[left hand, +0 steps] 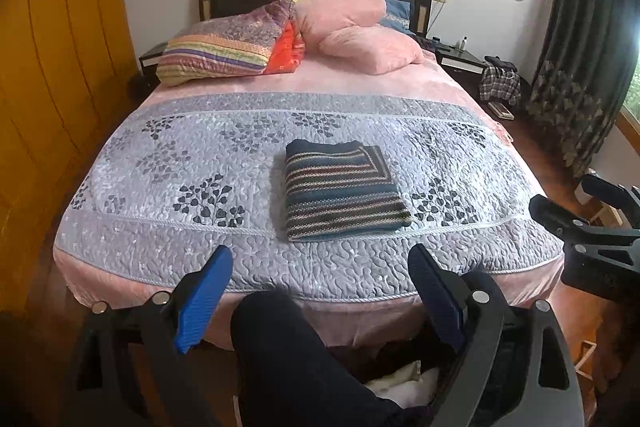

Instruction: Fold small clothes

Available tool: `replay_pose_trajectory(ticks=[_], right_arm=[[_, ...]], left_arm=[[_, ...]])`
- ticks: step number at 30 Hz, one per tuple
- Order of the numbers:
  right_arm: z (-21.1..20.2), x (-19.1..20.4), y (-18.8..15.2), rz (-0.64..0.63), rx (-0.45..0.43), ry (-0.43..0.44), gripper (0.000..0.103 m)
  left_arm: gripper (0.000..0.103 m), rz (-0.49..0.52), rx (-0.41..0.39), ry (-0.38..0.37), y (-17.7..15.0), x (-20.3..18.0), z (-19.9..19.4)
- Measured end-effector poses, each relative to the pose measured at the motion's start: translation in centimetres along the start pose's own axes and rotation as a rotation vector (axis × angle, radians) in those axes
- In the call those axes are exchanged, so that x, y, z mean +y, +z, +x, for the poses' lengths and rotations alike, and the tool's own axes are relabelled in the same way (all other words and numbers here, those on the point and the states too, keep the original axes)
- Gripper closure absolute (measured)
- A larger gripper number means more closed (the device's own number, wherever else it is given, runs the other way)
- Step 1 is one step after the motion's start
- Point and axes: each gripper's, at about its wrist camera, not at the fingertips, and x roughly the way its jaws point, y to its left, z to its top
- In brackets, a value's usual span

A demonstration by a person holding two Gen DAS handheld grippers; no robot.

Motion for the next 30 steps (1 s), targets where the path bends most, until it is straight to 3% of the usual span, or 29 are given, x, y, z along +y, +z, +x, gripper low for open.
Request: replay_pose_trajectory(ticks=[30], right_arm=[[0.50, 0.01, 0.21, 0.001, -0.004, 0.003, 0.003]], left_arm=[[0.014, 0.008, -0.004, 0.002, 0.30, -0.14, 0.25]])
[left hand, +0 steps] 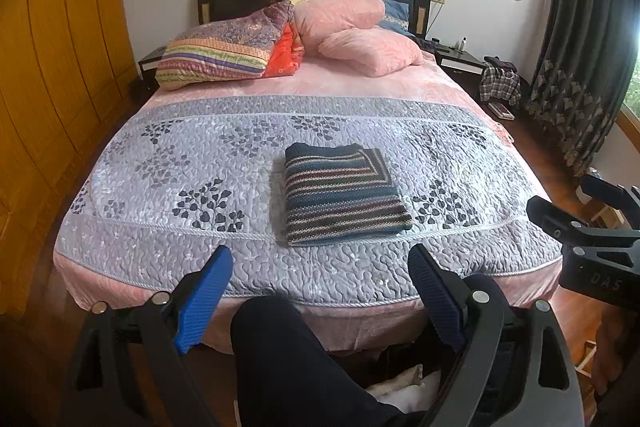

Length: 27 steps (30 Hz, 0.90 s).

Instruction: Fold small clothes

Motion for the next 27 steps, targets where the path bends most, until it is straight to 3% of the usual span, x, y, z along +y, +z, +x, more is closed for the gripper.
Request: replay_pose_trajectory(ticks=[27], right_arm=[[0.18, 0.20, 0.27, -0.001, -0.006, 0.005, 0.003]], left_arm=[[0.013, 0.011, -0.016, -0.004, 0.89, 0.33, 0.06]])
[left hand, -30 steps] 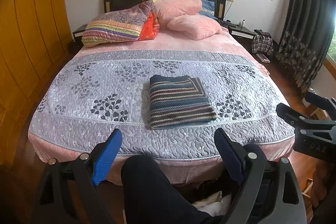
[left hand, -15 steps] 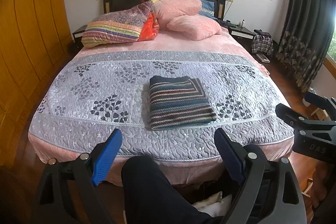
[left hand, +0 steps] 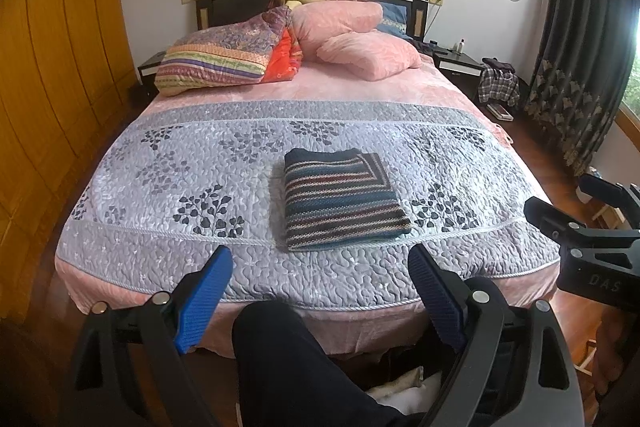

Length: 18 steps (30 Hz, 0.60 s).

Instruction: Fold small clothes

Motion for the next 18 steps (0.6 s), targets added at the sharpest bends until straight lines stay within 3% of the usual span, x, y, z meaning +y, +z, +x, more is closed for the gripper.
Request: replay_pose_trajectory(ticks=[18], right_arm=[[-0.57, 0.06, 0.59, -0.008, -0.010, 0.006, 0.003]], left_arm=[[0.013, -0.001, -0.010, 0.001, -0.21, -0.24, -0.71]])
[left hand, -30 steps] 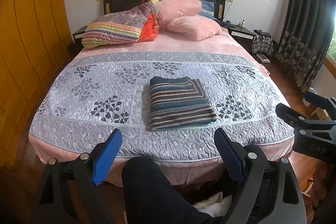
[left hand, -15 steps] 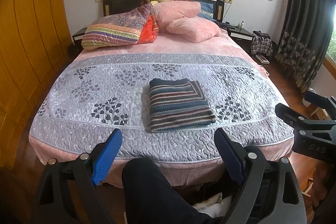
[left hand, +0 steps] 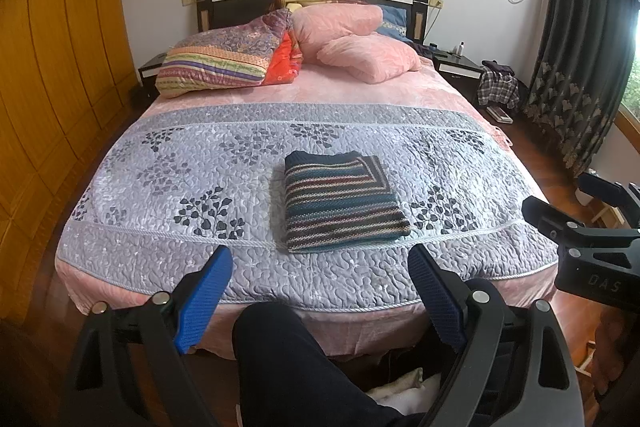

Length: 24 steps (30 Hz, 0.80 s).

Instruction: Fold small clothes

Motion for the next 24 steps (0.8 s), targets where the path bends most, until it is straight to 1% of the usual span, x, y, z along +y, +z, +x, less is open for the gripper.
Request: replay_pose_trajectory(ticks=[24], right_arm=[[0.30, -0.01, -1.01, 0.006, 0.001, -0.009, 0.003]], left_arm=[[0.013, -0.001, 0.009, 0.004, -0.61, -0.36, 0.32]])
